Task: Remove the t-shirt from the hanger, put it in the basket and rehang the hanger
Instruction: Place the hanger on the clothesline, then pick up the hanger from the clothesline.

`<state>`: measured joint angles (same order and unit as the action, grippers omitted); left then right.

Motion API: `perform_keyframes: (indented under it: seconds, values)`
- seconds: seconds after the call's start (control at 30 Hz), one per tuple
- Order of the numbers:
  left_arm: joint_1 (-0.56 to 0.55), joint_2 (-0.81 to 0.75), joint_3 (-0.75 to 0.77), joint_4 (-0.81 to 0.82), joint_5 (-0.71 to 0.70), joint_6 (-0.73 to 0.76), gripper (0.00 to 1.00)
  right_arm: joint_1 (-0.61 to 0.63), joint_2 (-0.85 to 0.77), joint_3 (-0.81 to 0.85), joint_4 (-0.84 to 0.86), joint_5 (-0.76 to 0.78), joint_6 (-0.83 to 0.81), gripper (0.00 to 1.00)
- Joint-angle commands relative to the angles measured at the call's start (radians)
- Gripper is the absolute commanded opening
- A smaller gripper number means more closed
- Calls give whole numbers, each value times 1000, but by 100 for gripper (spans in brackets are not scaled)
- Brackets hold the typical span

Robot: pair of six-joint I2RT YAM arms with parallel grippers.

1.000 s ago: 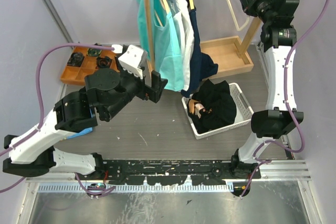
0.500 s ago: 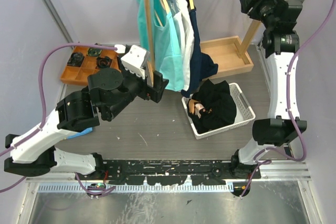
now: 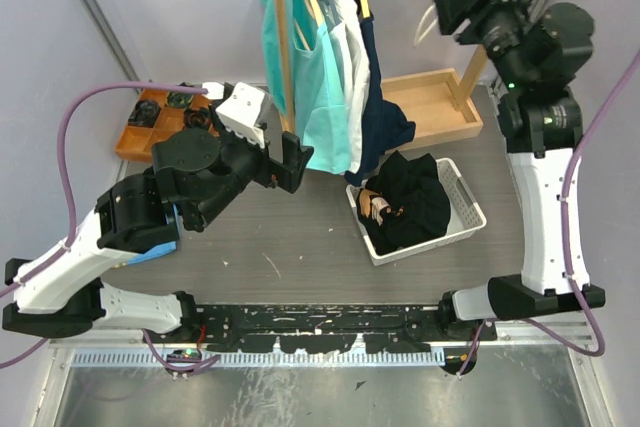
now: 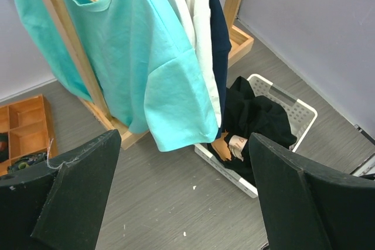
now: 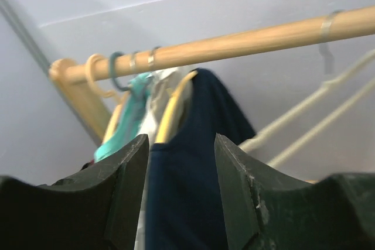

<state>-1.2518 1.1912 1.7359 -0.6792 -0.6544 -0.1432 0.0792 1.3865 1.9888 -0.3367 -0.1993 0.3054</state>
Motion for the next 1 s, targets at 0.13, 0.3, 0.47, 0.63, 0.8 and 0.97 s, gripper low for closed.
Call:
perform_keyframes:
  seconds: [0.13, 0.3, 0.47, 0.63, 0.8, 0.97]
  values:
    - [3, -26, 35, -3, -4, 9, 98, 298, 47, 8, -45, 129, -74, 53]
    - [3, -45, 22, -9, 8, -11, 98, 397, 82, 3, -49, 276, -84, 53]
    - [3, -75, -5, -5, 5, -34, 98, 434, 109, 27, -48, 398, -84, 50]
    - [2, -96, -22, 3, -7, -40, 98, 442, 128, 40, -47, 510, -84, 49]
    - [3, -100, -25, 8, -11, -39, 98, 442, 164, 72, -57, 525, -98, 49]
    - [3, -100, -29, 18, -12, -31, 98, 443, 212, 122, -83, 531, -99, 49]
